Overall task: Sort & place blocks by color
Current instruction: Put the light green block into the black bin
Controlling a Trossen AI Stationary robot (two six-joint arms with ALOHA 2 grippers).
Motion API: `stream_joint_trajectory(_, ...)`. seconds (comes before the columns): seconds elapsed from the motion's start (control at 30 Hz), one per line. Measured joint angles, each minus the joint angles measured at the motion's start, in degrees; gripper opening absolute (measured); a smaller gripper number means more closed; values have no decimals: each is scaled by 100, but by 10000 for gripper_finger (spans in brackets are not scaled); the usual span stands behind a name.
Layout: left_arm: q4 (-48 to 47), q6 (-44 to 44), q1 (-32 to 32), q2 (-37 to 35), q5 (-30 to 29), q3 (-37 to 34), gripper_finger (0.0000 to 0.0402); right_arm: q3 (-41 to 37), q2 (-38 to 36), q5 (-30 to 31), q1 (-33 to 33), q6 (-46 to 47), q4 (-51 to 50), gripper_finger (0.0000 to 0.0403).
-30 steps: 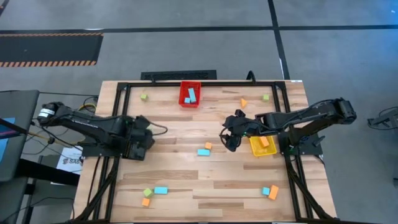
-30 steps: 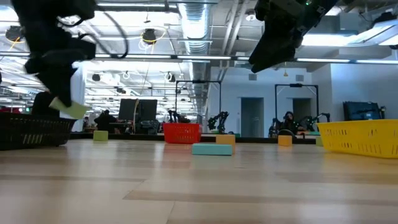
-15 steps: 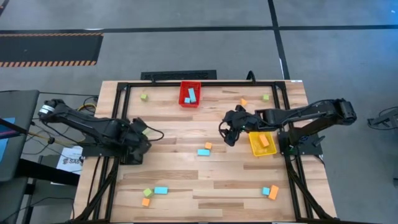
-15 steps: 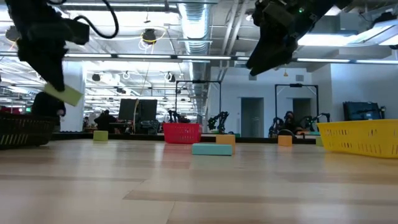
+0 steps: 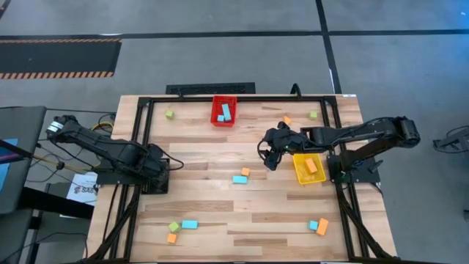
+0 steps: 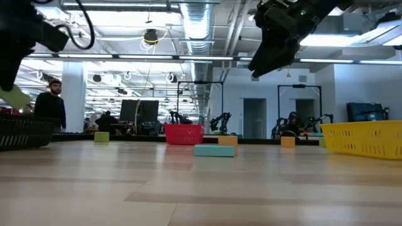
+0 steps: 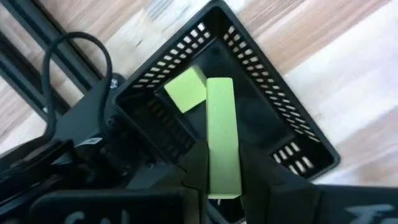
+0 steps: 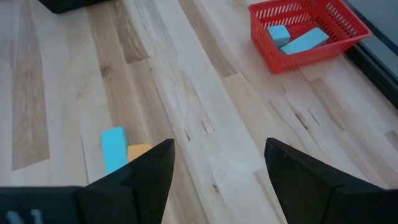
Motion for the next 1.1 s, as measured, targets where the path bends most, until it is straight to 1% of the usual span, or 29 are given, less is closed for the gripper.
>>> stream_joint_trajectory(0.13, 44, -40, 13, 131, 142, -318, 40, -1, 0, -7, 123, 1, -36, 271)
stream_joint_trajectory(0.33, 217, -74, 43, 396, -26, -308, 40, -1, 0, -13, 260, 1, -41, 271)
stream_joint_trajectory(0.5, 245, 136, 248, 770, 149, -318, 41, -1, 0, -9, 301, 10, -89, 271)
stream_joint_trajectory(0.7, 245, 696, 509, 1262, 470, -289, 41, 0, 0, -9, 303, 45, -111, 271)
stream_joint_trajectory(0.77, 396, 981, 525, 1371, 450, -187, 41, -1, 0, -9, 303, 45, -148, 271)
stream_joint_trajectory(0.97, 778, 1974, 525, 1439, 547, 87, 42, 0, 0, -5, 301, 47, -153, 271)
stream_joint_trajectory(1.1, 737, 2217, 525, 1446, 623, 95, 56, 1, 0, -4, 301, 49, -174, 271)
